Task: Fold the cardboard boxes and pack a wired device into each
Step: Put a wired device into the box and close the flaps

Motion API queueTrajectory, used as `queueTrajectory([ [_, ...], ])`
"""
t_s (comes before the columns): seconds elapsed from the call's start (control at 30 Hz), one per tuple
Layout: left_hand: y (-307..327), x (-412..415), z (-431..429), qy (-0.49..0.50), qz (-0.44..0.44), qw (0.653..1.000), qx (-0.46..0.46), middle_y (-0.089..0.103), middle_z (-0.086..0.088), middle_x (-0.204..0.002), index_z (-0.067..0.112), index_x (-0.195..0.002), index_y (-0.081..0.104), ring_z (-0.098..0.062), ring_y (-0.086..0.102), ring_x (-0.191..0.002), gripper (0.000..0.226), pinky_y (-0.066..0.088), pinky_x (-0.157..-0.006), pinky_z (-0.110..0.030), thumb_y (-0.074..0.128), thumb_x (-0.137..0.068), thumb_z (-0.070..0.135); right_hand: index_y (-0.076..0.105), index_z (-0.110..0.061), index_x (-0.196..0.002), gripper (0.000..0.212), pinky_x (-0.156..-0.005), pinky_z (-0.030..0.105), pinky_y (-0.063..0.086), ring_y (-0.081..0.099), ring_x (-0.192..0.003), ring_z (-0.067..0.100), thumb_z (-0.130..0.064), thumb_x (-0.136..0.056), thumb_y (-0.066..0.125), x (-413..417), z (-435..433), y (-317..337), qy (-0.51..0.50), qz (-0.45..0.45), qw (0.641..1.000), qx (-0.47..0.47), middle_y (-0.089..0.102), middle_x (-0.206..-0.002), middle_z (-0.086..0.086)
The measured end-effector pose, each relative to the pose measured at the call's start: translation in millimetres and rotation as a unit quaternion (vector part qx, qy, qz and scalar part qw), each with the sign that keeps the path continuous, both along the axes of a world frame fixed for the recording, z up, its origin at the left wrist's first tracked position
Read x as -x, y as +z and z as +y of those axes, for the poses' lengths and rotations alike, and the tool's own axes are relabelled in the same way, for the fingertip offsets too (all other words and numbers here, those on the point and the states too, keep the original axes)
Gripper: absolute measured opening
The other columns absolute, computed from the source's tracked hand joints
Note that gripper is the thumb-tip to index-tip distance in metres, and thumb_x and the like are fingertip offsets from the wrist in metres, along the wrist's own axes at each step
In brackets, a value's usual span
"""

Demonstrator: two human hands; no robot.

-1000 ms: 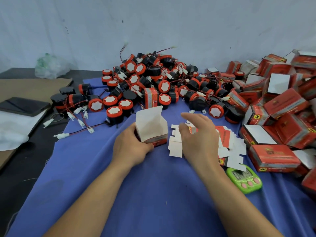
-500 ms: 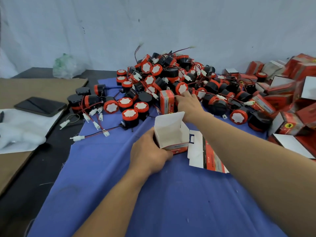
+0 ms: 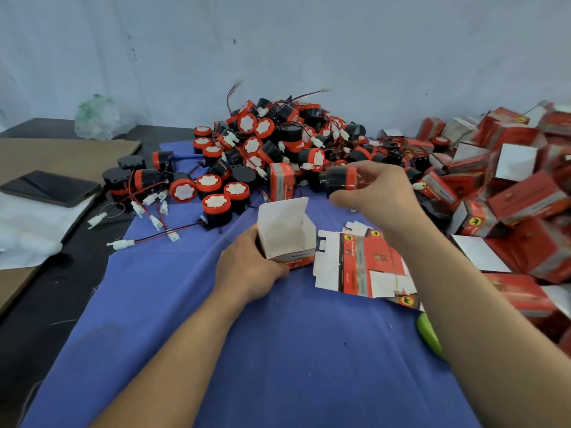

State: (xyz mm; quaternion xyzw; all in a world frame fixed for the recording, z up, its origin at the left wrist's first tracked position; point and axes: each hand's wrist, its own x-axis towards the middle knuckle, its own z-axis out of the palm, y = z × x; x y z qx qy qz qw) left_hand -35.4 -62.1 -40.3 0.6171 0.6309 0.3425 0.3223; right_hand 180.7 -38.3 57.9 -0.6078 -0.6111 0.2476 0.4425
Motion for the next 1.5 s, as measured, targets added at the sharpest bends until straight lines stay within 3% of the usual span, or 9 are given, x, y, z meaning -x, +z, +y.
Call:
queueTrajectory([
  [0.17, 0, -7, -6, 0.006, -0.072, 0.996, -0.052, 0.073, 0.024, -0.102, 0.046, -0.113, 0.063, -0.005, 0.069, -0.095, 0.061, 0.061, -0.078, -0.036, 0.078, -0.055, 0.033, 0.065, -0.036, -0.098, 0.033, -0.059, 0.035, 0.052, 0.059, -0.062, 0.018, -0.036, -0.071, 0.082, -14, -49, 5, -0.083, 0.207, 0.969, -0.104, 0.065, -0.073, 0.0],
  [0.33, 1, -15, -14, -0.037, -0.087, 0.989, -0.118, 0.066, 0.037, -0.107, 0.056, -0.115, 0.054, 0.008, 0.065, -0.097, 0.068, 0.053, -0.069, -0.013, 0.087, -0.067, 0.022, 0.055, -0.037, -0.092, 0.041, -0.055, 0.026, 0.044, 0.056, -0.062, 0.003, -0.059, -0.063, 0.075, 3, -70, -37, -0.201, -0.005, 0.972, -0.118, 0.063, -0.072, -0.017],
  [0.6, -10, -10, -5, -0.074, -0.036, 0.995, -0.062, 0.065, 0.035, -0.103, 0.046, -0.12, 0.053, 0.021, 0.057, -0.096, 0.067, 0.046, -0.066, -0.003, 0.085, -0.067, 0.02, 0.053, -0.031, -0.139, 0.064, -0.106, 0.04, 0.04, 0.045, -0.128, 0.026, -0.054, -0.082, 0.07, 4, -67, -86, -0.098, -0.317, 0.942, 0.044, 0.05, -0.139, -0.001],
  [0.77, -12, -8, -3, -0.085, -0.025, 0.995, -0.056, 0.065, 0.034, -0.108, 0.047, -0.124, 0.051, 0.019, 0.056, -0.099, 0.07, 0.046, -0.064, -0.005, 0.084, -0.068, 0.02, 0.034, -0.037, -0.152, 0.074, -0.11, 0.044, 0.044, 0.049, -0.133, 0.03, -0.023, -0.088, 0.069, -8, -72, -78, 0.023, -0.232, 0.966, 0.109, 0.058, -0.141, -0.004],
  [0.87, -12, -7, -2, -0.087, -0.025, 0.995, -0.052, 0.064, 0.04, -0.103, 0.054, -0.118, 0.05, 0.019, 0.058, -0.096, 0.069, 0.045, -0.064, -0.006, 0.084, -0.065, 0.024, 0.041, -0.048, -0.136, 0.068, -0.083, 0.036, 0.055, 0.062, -0.105, 0.018, -0.029, -0.083, 0.08, -2, -78, -65, -0.051, -0.159, 0.986, -0.009, 0.069, -0.111, -0.013],
  [0.97, -13, -8, -1, -0.082, -0.029, 0.995, -0.046, 0.063, 0.042, -0.101, 0.057, -0.109, 0.051, 0.014, 0.061, -0.092, 0.064, 0.053, -0.07, -0.018, 0.082, -0.059, 0.031, 0.047, -0.048, -0.114, 0.062, -0.069, 0.01, 0.04, 0.053, -0.087, 0.002, -0.034, -0.068, 0.087, 16, -85, -45, -0.075, -0.101, 0.982, -0.14, 0.059, -0.092, -0.028],
  [1.23, -16, -8, 5, -0.1, 0.012, 0.99, -0.095, 0.058, 0.045, -0.097, 0.051, -0.12, 0.055, 0.032, 0.05, -0.095, 0.065, 0.038, -0.076, 0.005, 0.088, -0.076, 0.016, 0.062, -0.022, -0.136, 0.067, -0.1, 0.022, 0.025, 0.052, -0.114, 0.014, -0.014, -0.074, 0.086, 65, -67, -37, 0.028, -0.33, 0.929, -0.166, 0.071, -0.124, -0.004],
  [1.4, -12, -6, 4, -0.105, -0.032, 0.993, -0.051, 0.07, 0.031, -0.1, 0.044, -0.112, 0.062, 0.006, 0.065, -0.093, 0.051, 0.051, -0.072, -0.014, 0.072, -0.063, 0.034, 0.056, -0.012, -0.121, 0.055, -0.121, 0.034, 0.004, 0.069, -0.084, 0.022, -0.034, -0.078, 0.081, 72, -60, -55, -0.033, -0.422, 0.895, -0.14, 0.065, -0.073, -0.002],
  [1.5, -9, -6, 1, -0.113, -0.042, 0.992, -0.045, 0.074, 0.016, -0.097, 0.04, -0.11, 0.062, -0.01, 0.068, -0.09, 0.053, 0.06, -0.076, -0.042, 0.074, -0.062, 0.021, 0.062, -0.009, -0.116, 0.05, -0.126, 0.04, -0.009, 0.054, -0.133, 0.026, -0.055, -0.095, 0.058, 65, -61, -59, -0.006, -0.468, 0.878, -0.103, 0.074, -0.105, 0.01],
])
